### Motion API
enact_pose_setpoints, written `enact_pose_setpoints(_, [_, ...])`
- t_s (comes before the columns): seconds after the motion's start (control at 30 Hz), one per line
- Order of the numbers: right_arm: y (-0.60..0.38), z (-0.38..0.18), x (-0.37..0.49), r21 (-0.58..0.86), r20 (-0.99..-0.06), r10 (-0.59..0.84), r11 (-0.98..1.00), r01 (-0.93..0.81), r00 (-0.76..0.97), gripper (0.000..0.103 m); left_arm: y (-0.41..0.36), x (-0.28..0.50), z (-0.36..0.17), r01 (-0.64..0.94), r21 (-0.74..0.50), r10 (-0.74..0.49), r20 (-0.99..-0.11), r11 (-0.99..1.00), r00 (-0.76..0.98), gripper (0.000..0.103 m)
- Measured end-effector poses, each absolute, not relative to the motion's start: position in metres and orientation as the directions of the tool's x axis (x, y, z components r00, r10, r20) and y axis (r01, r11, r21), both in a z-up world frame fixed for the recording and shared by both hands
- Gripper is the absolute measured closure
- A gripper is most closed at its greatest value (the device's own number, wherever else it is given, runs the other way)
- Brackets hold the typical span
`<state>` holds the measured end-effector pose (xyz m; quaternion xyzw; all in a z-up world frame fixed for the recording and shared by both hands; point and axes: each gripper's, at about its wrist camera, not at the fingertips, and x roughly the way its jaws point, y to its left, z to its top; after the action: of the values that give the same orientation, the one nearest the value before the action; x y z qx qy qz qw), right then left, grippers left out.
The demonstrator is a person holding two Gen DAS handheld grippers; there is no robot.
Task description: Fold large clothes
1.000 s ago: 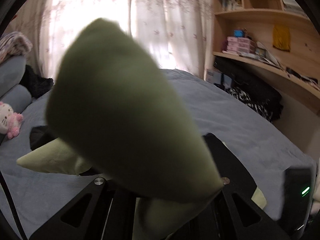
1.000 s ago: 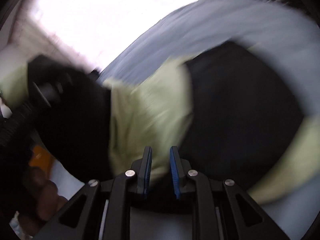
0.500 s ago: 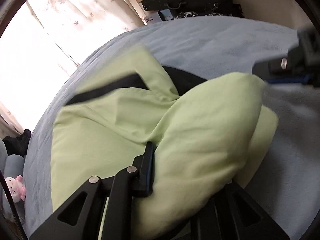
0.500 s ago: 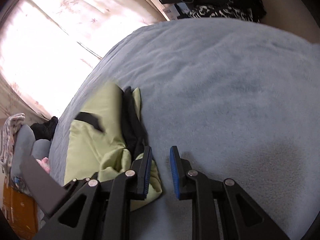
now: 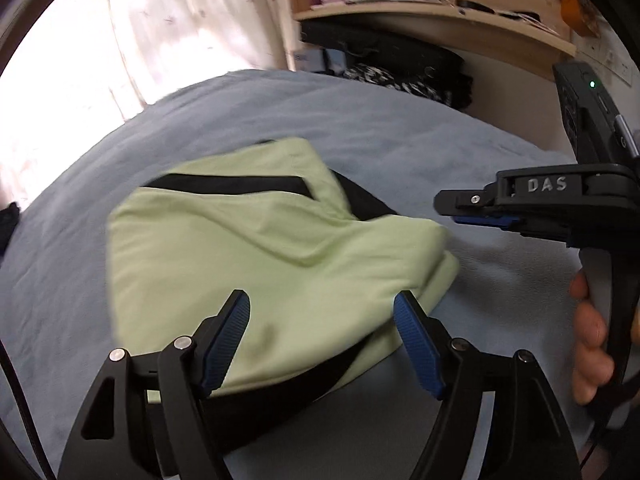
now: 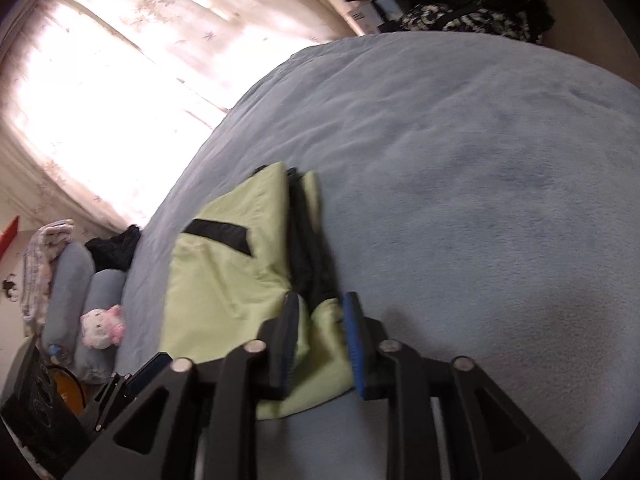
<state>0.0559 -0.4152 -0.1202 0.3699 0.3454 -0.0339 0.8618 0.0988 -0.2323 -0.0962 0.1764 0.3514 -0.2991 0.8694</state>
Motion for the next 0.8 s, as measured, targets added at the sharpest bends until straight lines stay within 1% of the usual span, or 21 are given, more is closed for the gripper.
enact_pose_setpoints(0.03, [-0.415, -0.117, 0.057, 0.628, -0.611, 0.218, 0.719, 0.298, 0.761, 0.069, -0.226, 0.100, -0.092, 0.628, 0.094, -0.388, -0.714, 0.772, 0.583, 0.030])
enact_pose_setpoints(0.07, [-0.415, -0.112, 0.059, 0.645, -0.599, 0.250, 0.714, 0.273, 0.761, 0.063, -0.213, 0.102, -0.086, 0.596, 0.085, -0.372, -0.709, 0.798, 0.599, 0.030])
enact_pose_setpoints(0.1, [-0.416, -0.108, 0.063, 0.656, -0.594, 0.284, 0.712, 0.249, 0.752, 0.062, -0.198, 0.107, -0.082, 0.565, 0.066, -0.360, -0.708, 0.823, 0.608, 0.030])
enact_pose_setpoints(0.2, [-0.419, -0.104, 0.078, 0.698, -0.592, 0.389, 0.685, 0.209, 0.706, 0.062, -0.162, 0.131, -0.082, 0.460, -0.007, -0.317, -0.733, 0.888, 0.602, 0.030])
enact_pose_setpoints(0.27, [-0.420, -0.106, 0.087, 0.693, -0.623, 0.409, 0.684, 0.228, 0.666, 0.062, -0.137, 0.144, -0.091, 0.402, -0.077, -0.312, -0.767, 0.912, 0.561, 0.033])
enact_pose_setpoints(0.3, [-0.420, -0.108, 0.094, 0.683, -0.647, 0.427, 0.693, 0.231, 0.632, 0.062, -0.124, 0.152, -0.097, 0.378, -0.131, -0.330, -0.783, 0.916, 0.528, 0.039])
enact_pose_setpoints(0.33, [-0.419, -0.109, 0.097, 0.679, -0.658, 0.436, 0.696, 0.234, 0.613, 0.062, -0.114, 0.159, -0.103, 0.358, -0.177, -0.348, -0.794, 0.917, 0.499, 0.042])
enact_pose_setpoints(0.43, [-0.412, -0.117, 0.109, 0.681, -0.689, 0.496, 0.692, 0.237, 0.529, 0.062, -0.091, 0.171, -0.120, 0.306, -0.269, -0.384, -0.819, 0.913, 0.427, 0.042])
enact_pose_setpoints(0.5, [-0.407, -0.120, 0.113, 0.655, -0.721, 0.485, 0.711, 0.256, 0.496, 0.062, -0.080, 0.173, -0.130, 0.288, -0.317, -0.414, -0.820, 0.904, 0.395, 0.042])
enact_pose_setpoints(0.57, [-0.401, -0.124, 0.119, 0.645, -0.733, 0.494, 0.723, 0.247, 0.468, 0.062, -0.075, 0.177, -0.136, 0.279, -0.370, -0.455, -0.811, 0.886, 0.367, 0.042])
enact_pose_setpoints(0.67, [-0.397, -0.133, 0.131, 0.623, -0.759, 0.495, 0.742, 0.249, 0.423, 0.062, -0.072, 0.186, -0.144, 0.270, -0.417, -0.491, -0.800, 0.868, 0.344, 0.042])
enact_pose_setpoints(0.73, [-0.393, -0.139, 0.141, 0.611, -0.771, 0.496, 0.754, 0.243, 0.398, 0.062, -0.073, 0.191, -0.149, 0.268, -0.426, -0.497, -0.803, 0.864, 0.328, 0.042])
enact_pose_setpoints(0.77, [-0.389, -0.141, 0.147, 0.606, -0.773, 0.497, 0.763, 0.225, 0.394, 0.064, -0.075, 0.194, -0.152, 0.271, -0.429, -0.500, -0.805, 0.862, 0.318, 0.042])
enact_pose_setpoints(0.8, [-0.385, -0.140, 0.151, 0.599, -0.774, 0.495, 0.773, 0.207, 0.395, 0.078, -0.076, 0.197, -0.154, 0.270, -0.429, -0.500, -0.807, 0.862, 0.313, 0.042])
